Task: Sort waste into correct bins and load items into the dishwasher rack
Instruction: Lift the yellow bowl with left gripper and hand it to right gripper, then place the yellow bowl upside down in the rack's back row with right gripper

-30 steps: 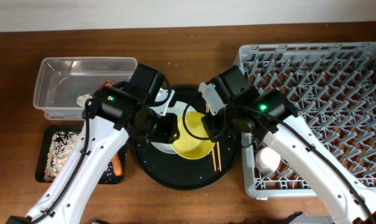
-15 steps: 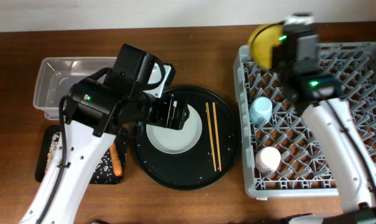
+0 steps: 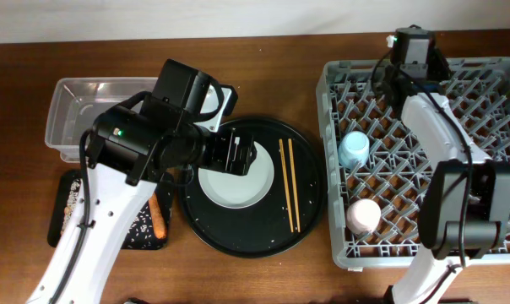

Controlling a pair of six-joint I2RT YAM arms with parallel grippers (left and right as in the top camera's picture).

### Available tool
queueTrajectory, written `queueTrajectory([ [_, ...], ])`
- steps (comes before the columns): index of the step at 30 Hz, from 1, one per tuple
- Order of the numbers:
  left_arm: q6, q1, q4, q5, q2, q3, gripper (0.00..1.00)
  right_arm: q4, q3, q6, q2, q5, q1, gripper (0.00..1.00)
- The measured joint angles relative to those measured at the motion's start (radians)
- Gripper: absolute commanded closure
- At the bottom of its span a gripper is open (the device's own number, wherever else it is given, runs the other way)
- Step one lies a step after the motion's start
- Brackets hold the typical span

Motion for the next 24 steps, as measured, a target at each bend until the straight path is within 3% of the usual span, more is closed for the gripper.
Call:
queueTrajectory([
  [1,0.000,0.000,0.000,0.000,0.000,0.000,0.01,-0.022,0.000,0.000,0.000,0.023,0.024,0.96],
  [4,0.000,0.000,0.000,0.000,0.000,0.000,0.01,-0.070,-0.010,0.001,0.003,0.108,0.066,0.77],
  [5,0.000,0.000,0.000,0.000,0.000,0.000,0.01,-0.077,-0.014,0.006,0.005,0.135,0.080,0.61],
  [6,0.000,0.000,0.000,0.000,0.000,0.000,0.01,-0.081,-0.018,0.002,0.006,0.157,0.096,0.35],
  [7,0.000,0.000,0.000,0.000,0.000,0.000,0.01,-0.085,-0.019,0.004,0.008,0.161,0.104,0.27],
  [11,0.000,0.000,0.001,0.000,0.000,0.000,0.01,-0.142,-0.025,0.002,0.023,0.250,0.174,0.11],
  [17,0.000,0.000,0.001,0.000,0.000,0.000,0.01,-0.386,-0.031,0.140,0.014,0.181,0.288,0.04],
  [19,0.000,0.000,0.002,0.000,0.000,0.000,0.01,-0.443,-0.031,0.211,-0.065,0.039,0.315,0.04],
  [21,0.000,0.000,0.000,0.000,0.000,0.000,0.01,-0.486,-0.031,0.294,-0.260,-0.228,0.267,0.08],
  [22,0.000,0.000,0.000,0.000,0.000,0.000,0.01,-0.488,-0.031,0.343,-0.347,-0.376,0.193,0.22],
  [23,0.000,0.000,0.000,0.000,0.000,0.000,0.01,-0.492,-0.031,0.404,-0.439,-0.624,0.019,0.51],
  [24,0.000,0.000,0.000,0.000,0.000,0.000,0.01,-0.492,-0.031,0.416,-0.455,-0.698,-0.048,0.83],
])
